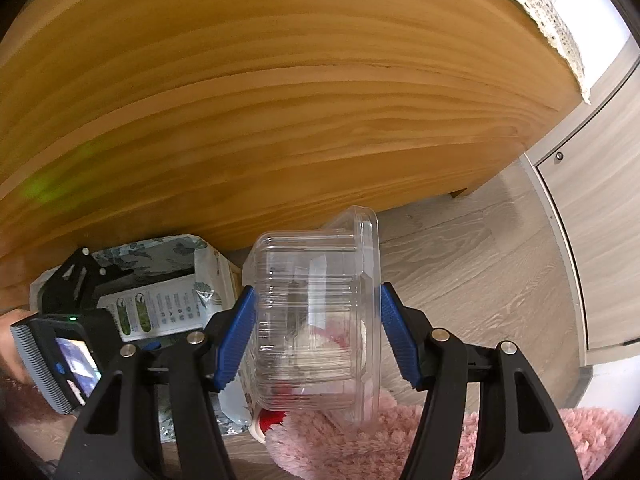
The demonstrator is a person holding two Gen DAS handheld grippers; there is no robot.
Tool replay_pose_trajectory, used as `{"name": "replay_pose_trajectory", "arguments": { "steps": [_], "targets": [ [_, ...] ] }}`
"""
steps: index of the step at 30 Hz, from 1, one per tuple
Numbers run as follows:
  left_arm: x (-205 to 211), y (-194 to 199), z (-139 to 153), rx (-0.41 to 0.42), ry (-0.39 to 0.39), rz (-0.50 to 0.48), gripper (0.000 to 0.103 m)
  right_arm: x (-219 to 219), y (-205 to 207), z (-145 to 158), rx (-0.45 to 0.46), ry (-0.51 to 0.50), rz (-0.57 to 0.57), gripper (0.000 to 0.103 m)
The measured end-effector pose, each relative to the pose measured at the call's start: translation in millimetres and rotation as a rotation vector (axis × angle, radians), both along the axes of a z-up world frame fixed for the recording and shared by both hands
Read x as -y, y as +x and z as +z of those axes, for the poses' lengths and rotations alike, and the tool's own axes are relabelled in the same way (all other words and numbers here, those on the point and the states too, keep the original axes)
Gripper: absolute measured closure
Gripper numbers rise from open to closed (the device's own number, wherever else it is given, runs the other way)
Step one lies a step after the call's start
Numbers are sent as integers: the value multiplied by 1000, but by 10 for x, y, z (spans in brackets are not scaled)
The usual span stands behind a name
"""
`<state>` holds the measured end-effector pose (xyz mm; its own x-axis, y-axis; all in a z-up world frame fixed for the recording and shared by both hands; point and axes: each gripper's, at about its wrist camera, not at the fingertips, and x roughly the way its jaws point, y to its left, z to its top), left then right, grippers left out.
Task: Collect trash
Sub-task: 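Carry both held items down beside the bed toward the leaf-print trash bag, then open the left tool to drop the milk carton into the trash bag, then lower the clear plastic container with the right tool into the trash bag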
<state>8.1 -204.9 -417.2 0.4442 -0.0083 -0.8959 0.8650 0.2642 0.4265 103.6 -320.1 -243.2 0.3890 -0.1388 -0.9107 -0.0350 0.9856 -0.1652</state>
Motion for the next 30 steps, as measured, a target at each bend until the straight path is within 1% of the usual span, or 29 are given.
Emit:
{"name": "replay_pose_trajectory", "arguments": {
  "steps": [3, 4, 7, 10, 13, 17, 25, 30],
  "targets": [
    [-109, -44, 168, -10, -18, 33, 14, -2, -18, 29, 10, 5, 12, 43],
    [-154, -13, 244, -12, -23, 43, 12, 8, -33, 40, 15, 8, 15, 43],
    [-185, -44, 347, 4, -40, 61, 8, 35, -78, 77, 30, 15, 19, 43],
    [-226, -95, 503, 10, -63, 84, 8, 59, -123, 119, 51, 24, 27, 43],
    [-316, -10, 736, 17, -80, 114, 8, 44, -185, 159, 70, 32, 39, 43],
    [-371, 5, 969, 34, -112, 171, 8, 46, -261, 230, 96, 49, 64, 42],
    [-481, 2, 1258, 59, -172, 291, 8, -40, -393, 370, 135, 53, 118, 43],
    [-552, -40, 1405, 86, -196, 333, 8, -116, -444, 441, 155, 47, 144, 42]
  ]
}}
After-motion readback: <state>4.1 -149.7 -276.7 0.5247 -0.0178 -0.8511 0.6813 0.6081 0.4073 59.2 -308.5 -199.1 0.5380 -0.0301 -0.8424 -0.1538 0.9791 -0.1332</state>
